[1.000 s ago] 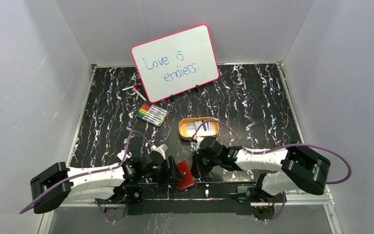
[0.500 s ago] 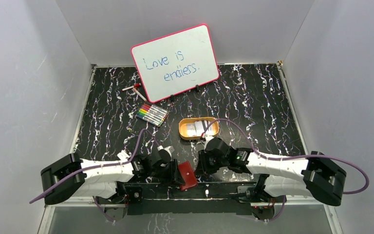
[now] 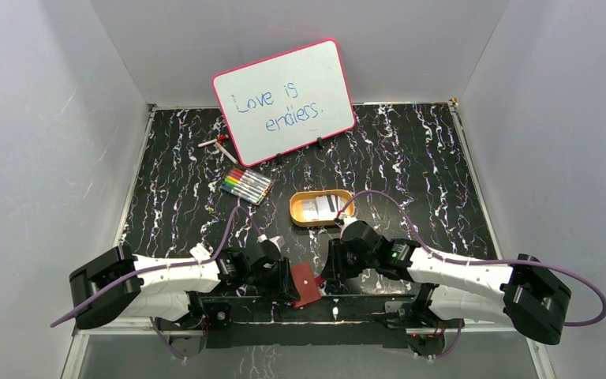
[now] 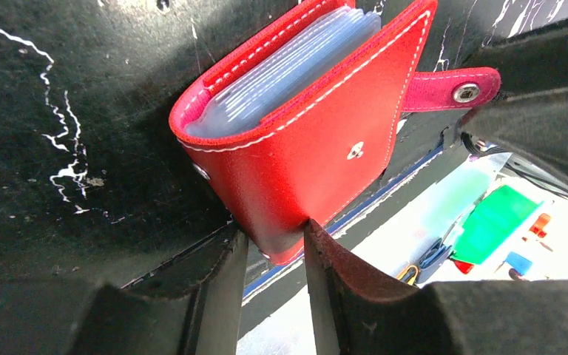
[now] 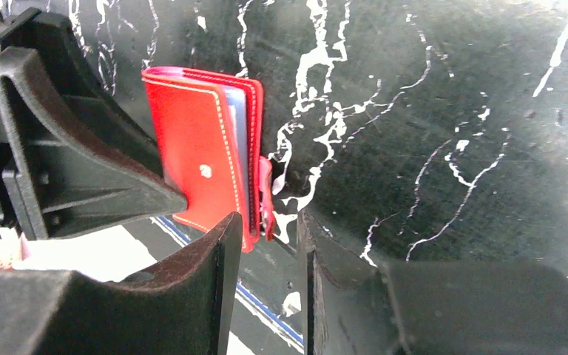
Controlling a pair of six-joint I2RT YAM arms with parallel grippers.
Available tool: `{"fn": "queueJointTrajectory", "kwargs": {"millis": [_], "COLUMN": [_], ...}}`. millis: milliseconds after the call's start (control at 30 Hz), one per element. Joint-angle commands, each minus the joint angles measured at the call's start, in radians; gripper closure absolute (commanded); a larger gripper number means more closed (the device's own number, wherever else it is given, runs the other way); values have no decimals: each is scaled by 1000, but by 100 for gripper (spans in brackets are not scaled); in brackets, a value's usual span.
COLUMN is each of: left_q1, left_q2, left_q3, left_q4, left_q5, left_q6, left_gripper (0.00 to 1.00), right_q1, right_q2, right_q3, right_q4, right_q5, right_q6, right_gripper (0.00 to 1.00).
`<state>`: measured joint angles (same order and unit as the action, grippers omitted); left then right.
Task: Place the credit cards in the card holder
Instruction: Close the card holder at the center of the board.
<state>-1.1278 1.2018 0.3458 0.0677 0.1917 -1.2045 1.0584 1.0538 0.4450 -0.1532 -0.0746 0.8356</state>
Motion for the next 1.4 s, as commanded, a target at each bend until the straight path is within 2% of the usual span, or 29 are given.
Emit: {"fn": "queueJointTrajectory", "kwargs": {"millis": [0,133,367,633,833,1033,1367], "left_q1": [1,0,2,2,2,2,2], "left_q2": [51,51,54,52,38,38,35], "left_q3": [-27,-20,-18,-13,-21,-21,-23], "left_q4": [-150,-161,-162,-168,-167,-167,-168], "left_q5": [-97,-98,-100,-104,-108,-109,-111], "left_q6": [50,52,52,51,44,42,40], "left_gripper": [67,67,66,66,66,66,66], "right_q1": [-33,-77,-103,-104,-105,-105,-105], "right_q2": [10,21,-34,-70,-84,-53,-61], "right_q3": [-13,-28,-52,-58,-83,-86,-99], "right_q4": [64,104,128,88,90,103,126], "right_q5": [-23,-68,-83,-104,-131,-142,-136], "right_q6": [7,5,-2,-11,-9,-6,3], "right_gripper": [59,62,76,69,75,72,79]}}
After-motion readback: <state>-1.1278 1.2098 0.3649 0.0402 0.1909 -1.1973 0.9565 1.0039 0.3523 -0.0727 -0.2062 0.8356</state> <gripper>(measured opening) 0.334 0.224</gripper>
